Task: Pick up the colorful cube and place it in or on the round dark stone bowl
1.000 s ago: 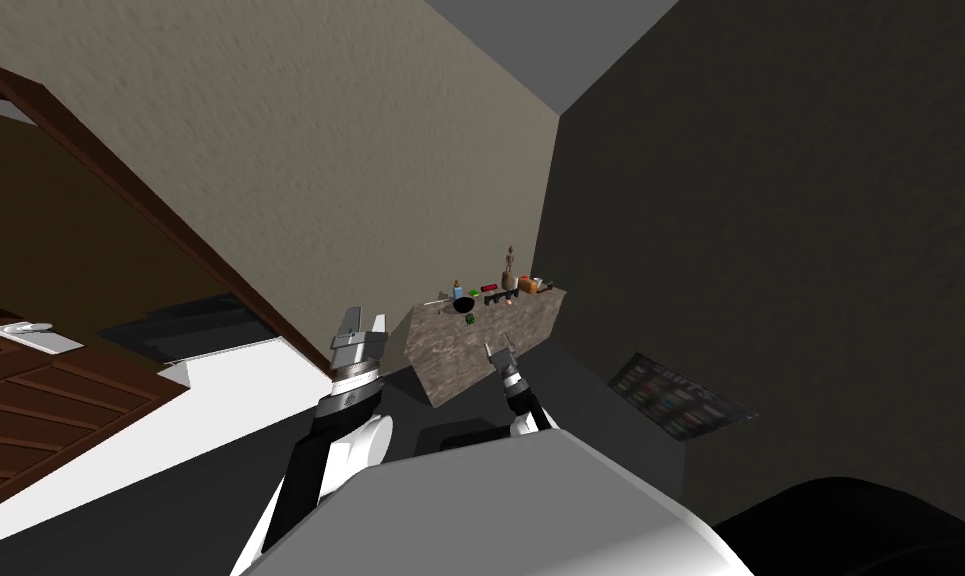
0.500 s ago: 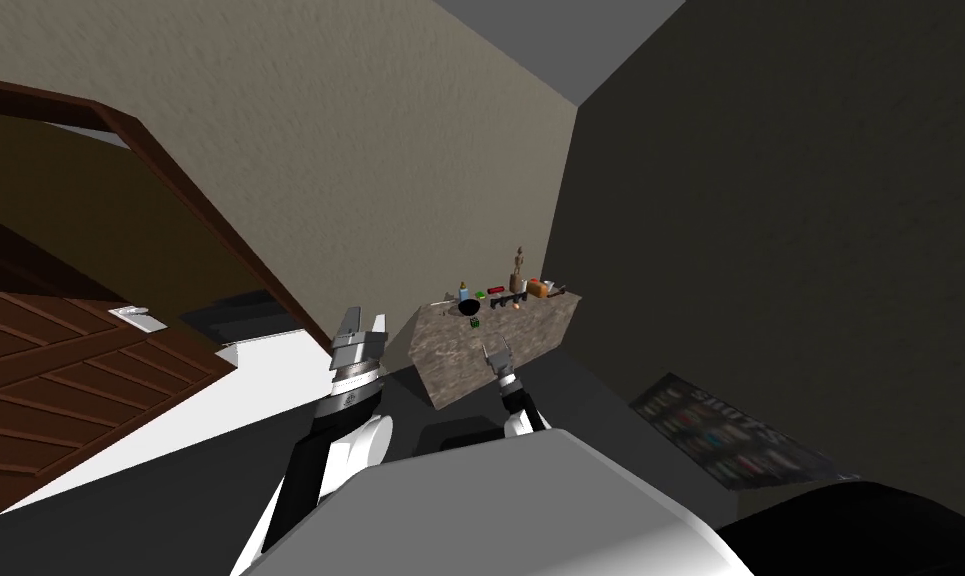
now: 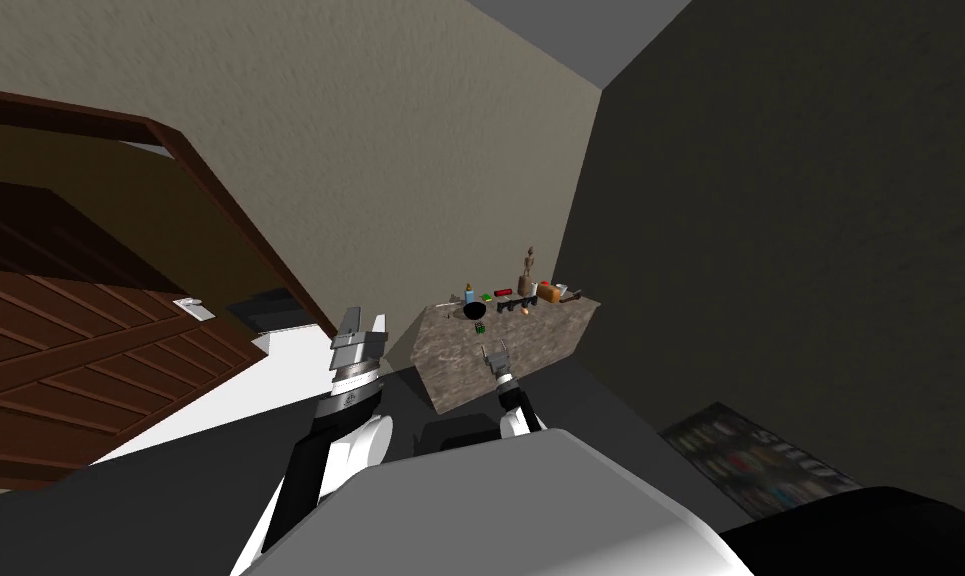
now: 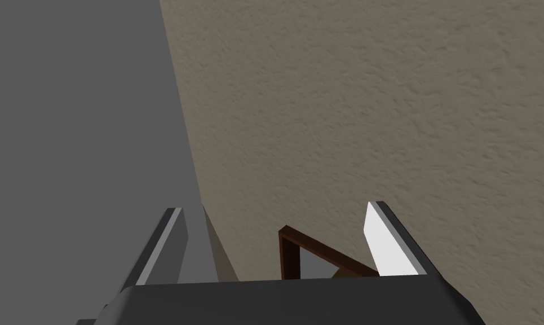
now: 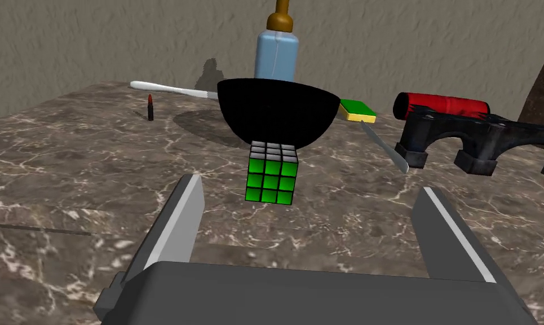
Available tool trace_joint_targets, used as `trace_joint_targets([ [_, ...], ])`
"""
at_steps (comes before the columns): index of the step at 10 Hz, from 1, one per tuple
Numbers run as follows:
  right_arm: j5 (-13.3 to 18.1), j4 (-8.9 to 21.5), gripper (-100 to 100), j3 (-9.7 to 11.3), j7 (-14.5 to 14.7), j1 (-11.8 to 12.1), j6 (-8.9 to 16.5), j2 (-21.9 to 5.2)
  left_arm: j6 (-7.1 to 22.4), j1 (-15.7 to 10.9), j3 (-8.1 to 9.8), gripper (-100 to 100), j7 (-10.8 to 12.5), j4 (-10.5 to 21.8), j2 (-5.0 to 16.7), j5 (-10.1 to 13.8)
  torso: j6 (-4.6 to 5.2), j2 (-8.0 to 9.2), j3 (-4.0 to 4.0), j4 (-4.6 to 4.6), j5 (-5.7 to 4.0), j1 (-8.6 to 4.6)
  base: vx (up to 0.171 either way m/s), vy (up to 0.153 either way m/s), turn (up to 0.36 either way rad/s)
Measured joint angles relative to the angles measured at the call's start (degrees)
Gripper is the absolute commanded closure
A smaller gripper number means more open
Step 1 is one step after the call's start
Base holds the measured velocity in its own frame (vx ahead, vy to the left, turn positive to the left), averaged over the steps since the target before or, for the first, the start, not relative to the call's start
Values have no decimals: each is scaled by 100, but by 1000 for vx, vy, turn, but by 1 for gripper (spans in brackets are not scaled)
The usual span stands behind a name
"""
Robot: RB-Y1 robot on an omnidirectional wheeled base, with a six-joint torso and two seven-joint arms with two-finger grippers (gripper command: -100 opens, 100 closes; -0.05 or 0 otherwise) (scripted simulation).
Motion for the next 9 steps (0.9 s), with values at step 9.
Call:
trace_joint_targets([
  [9,-1119,1127,-100,67,-795,-382,-33,314,0,1,0,0,0,0,0,0,3,-10,-7,-4,4,18,170,-15,106],
])
